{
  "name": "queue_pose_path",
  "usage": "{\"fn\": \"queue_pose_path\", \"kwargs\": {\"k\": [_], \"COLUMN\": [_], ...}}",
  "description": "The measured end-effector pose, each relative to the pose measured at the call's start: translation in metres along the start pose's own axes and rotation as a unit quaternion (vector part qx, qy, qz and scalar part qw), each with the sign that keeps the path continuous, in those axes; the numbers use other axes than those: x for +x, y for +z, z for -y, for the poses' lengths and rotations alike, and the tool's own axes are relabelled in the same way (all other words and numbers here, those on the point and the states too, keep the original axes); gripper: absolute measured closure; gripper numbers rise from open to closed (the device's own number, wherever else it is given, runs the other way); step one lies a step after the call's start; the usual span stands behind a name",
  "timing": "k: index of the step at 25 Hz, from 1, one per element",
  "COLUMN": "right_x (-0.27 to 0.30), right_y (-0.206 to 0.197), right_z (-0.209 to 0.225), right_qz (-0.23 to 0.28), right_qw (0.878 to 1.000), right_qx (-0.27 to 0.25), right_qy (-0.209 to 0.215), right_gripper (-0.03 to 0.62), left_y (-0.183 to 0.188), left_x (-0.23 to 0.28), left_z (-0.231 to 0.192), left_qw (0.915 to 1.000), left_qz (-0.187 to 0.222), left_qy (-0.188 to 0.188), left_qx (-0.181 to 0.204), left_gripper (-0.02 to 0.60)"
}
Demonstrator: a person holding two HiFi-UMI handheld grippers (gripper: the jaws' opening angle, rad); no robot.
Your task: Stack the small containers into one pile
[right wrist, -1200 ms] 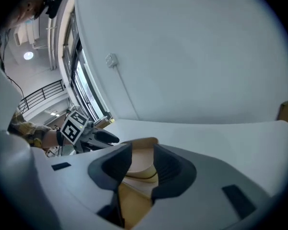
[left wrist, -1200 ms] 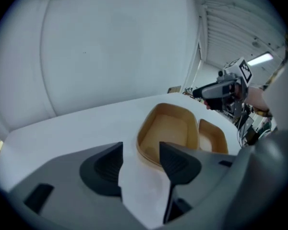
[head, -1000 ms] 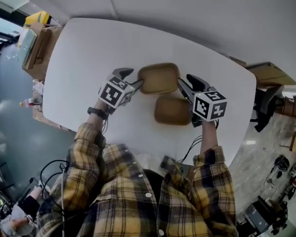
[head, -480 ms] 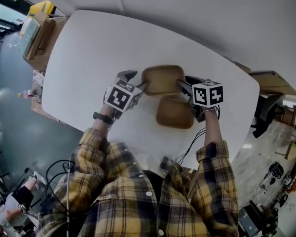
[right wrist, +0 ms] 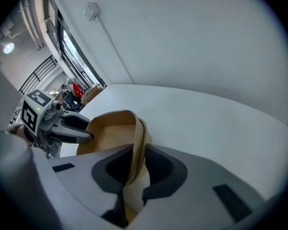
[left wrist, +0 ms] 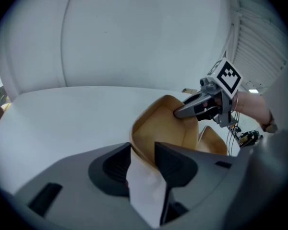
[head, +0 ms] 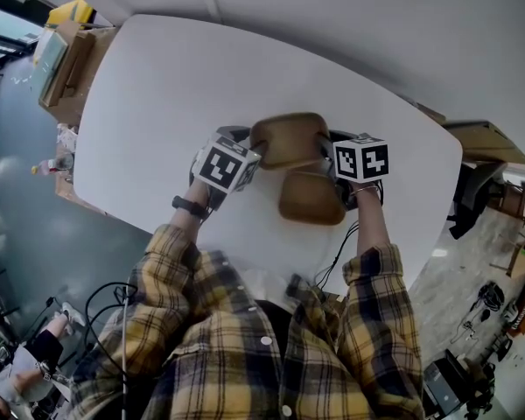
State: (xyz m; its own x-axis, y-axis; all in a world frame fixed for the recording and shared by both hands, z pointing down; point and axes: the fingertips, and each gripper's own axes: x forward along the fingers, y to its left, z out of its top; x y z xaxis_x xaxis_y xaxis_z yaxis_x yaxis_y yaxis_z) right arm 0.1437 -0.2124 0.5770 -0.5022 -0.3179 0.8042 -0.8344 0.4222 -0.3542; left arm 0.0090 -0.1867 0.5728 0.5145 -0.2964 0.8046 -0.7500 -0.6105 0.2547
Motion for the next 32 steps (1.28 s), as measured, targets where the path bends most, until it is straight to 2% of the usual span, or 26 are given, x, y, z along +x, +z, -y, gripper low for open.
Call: {"fn": "queue_pose_path", "kwargs": {"k": [11, 17, 20, 24, 32], "right_x": [-0.054, -0.108, -0.124, -0.131, -0.129], "right_y": [0.011, -0.002, -0.023, -0.059, -0.109], "right_z": [-0.007, -0.013, -0.013, -0.014, -0.020], "right_qz": [0.051, 0.083, 0.088, 0.089, 0.073], "right_qw": [0.998, 0.995, 0.993, 0.990, 0.988], "right_qx": [0.015, 0.030, 0.047, 0.083, 0.111], "right_qy": [-0.028, -0.055, -0.064, -0.066, -0.076], "right_gripper": [0.539, 0.537, 0.537, 0.537, 0.537], "left_y": [0.030, 0.047, 0.042, 0.027, -0.016], "left_x": [-0.029, -0.050, -0.054, -0.054, -0.041], "left_z": [0.025, 0.066, 0.088, 0.106, 0.129], "left_qw": [0.9988, 0.9954, 0.9924, 0.9897, 0.9871], "left_qz": [0.007, 0.011, 0.001, -0.011, -0.050], "left_qy": [-0.009, -0.052, -0.069, -0.070, -0.086], "left_qx": [0.047, 0.080, 0.101, 0.124, 0.126], "left_gripper": [0.426, 0.426, 0.425, 0.425, 0.426]}}
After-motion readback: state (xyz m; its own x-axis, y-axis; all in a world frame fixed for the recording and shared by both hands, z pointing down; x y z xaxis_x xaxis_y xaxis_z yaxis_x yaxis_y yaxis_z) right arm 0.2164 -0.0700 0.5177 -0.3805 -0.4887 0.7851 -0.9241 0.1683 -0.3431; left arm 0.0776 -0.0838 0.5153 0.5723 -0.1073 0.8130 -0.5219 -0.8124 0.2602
